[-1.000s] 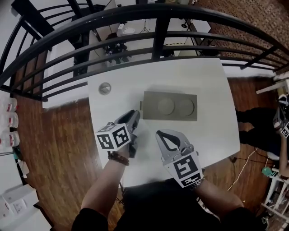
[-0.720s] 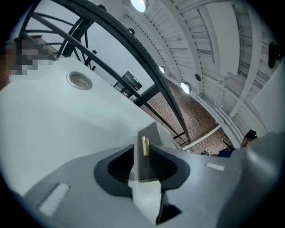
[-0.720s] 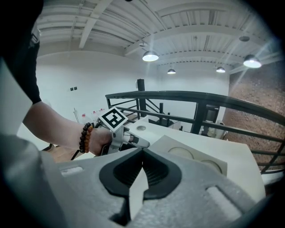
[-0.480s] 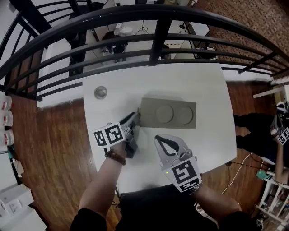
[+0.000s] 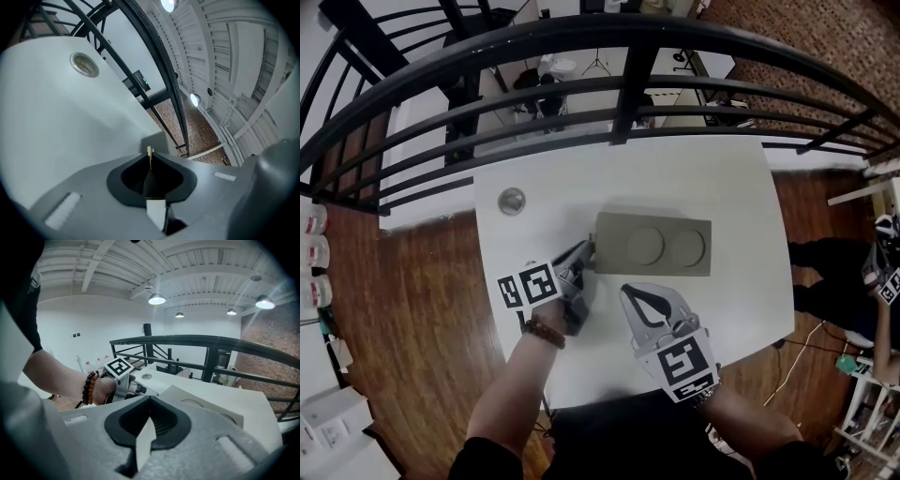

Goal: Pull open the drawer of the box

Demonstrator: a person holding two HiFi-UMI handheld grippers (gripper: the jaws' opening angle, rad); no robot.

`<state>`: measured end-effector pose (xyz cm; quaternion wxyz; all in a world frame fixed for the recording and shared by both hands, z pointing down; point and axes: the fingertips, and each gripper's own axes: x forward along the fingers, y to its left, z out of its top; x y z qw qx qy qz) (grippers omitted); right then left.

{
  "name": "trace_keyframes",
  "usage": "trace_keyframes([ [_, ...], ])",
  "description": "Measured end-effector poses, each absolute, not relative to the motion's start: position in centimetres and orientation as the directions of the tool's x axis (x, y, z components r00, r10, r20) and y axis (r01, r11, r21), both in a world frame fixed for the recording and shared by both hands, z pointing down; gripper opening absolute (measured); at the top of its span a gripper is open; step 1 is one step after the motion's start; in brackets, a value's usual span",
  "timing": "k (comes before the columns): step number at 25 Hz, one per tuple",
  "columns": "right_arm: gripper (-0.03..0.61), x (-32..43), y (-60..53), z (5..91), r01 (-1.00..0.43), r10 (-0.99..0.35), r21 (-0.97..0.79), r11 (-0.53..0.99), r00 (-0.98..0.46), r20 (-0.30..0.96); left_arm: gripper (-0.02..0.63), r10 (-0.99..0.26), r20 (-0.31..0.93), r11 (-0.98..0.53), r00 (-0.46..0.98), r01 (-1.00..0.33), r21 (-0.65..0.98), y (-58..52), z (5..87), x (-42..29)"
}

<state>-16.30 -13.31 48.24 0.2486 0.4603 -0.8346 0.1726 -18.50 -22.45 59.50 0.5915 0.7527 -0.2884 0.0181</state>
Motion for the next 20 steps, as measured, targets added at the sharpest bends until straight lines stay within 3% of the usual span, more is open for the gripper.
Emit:
trace_keyframes([
  [20, -0.008, -21.1, -14.1, 48.2, -0.816, -0.646, -0.06, 0.575, -0.498, 0.578, 0.043, -0.559, 0.427, -0.077, 0.711, -0.557, 0.827, -25.6, 59.2, -28.7],
])
